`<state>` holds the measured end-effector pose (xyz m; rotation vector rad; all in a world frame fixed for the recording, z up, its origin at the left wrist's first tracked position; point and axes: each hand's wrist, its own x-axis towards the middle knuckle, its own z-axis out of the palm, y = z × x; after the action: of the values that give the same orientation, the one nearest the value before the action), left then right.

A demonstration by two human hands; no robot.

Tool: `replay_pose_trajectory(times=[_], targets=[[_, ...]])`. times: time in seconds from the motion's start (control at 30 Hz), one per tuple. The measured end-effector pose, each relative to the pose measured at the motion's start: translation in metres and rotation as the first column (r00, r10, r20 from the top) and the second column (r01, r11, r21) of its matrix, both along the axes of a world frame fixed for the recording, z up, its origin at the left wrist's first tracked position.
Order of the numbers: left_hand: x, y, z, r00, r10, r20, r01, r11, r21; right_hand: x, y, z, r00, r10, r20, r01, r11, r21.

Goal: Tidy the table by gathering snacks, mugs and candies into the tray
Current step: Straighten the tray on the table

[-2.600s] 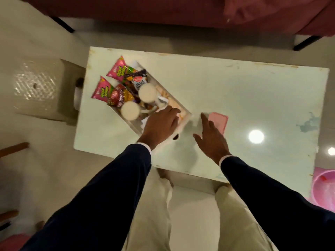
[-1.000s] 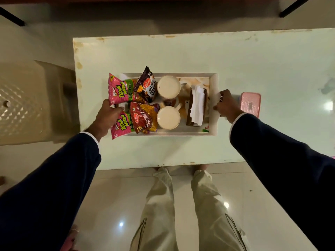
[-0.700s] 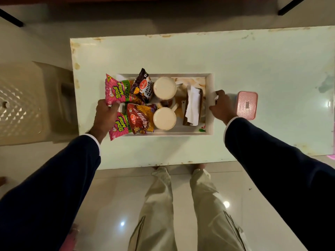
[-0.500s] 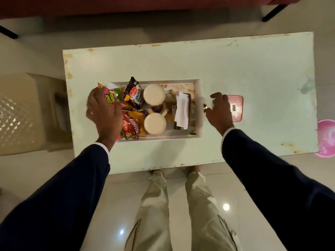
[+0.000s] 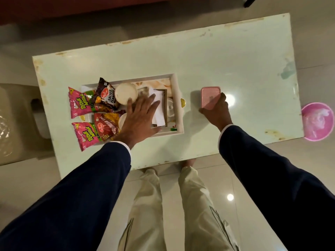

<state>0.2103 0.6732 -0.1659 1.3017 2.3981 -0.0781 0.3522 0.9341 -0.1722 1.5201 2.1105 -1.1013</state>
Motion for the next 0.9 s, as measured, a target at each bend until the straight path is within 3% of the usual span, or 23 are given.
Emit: replay_pose_trajectory(times=[0.23,0.47,0.57,0.63,0.77,0.9], targets=[[-0.001,-0.006,-0.007,1.0,-0.019,-0.014,0.019,1.0,-0.022,-0.015,-0.016,-0.006,0.995,0.079,-0.059,-0.078,0.997,0.025],[0.004,-0.006,-0.008,1.0,0.028,-0.004,-0.028,1.0,-0.006,-0.016,-0.024,-0.006,0.996,0.054,-0.076,-0.054,0.999,0.0],[0.011,-0.012,0.008,0.99,0.138,0.01,-0.139,0.988,0.071,0.001,-0.038,-0.002,1.0,-0.02,0.017,0.019,0.995,0.094],[0.021,-0.027,0.02,0.955,0.296,0.034,-0.297,0.937,0.183,0.016,-0.056,-0.003,0.998,-0.052,0.038,0.05,0.997,0.056],[0.038,-0.086,0.03,0.757,0.651,0.047,-0.623,0.699,0.351,0.034,-0.097,-0.012,0.996,-0.065,0.064,0.076,0.981,-0.177],[0.036,-0.157,0.021,0.308,0.948,0.083,-0.927,0.28,0.249,0.031,-0.119,-0.022,0.991,-0.128,0.04,0.134,0.923,-0.361]])
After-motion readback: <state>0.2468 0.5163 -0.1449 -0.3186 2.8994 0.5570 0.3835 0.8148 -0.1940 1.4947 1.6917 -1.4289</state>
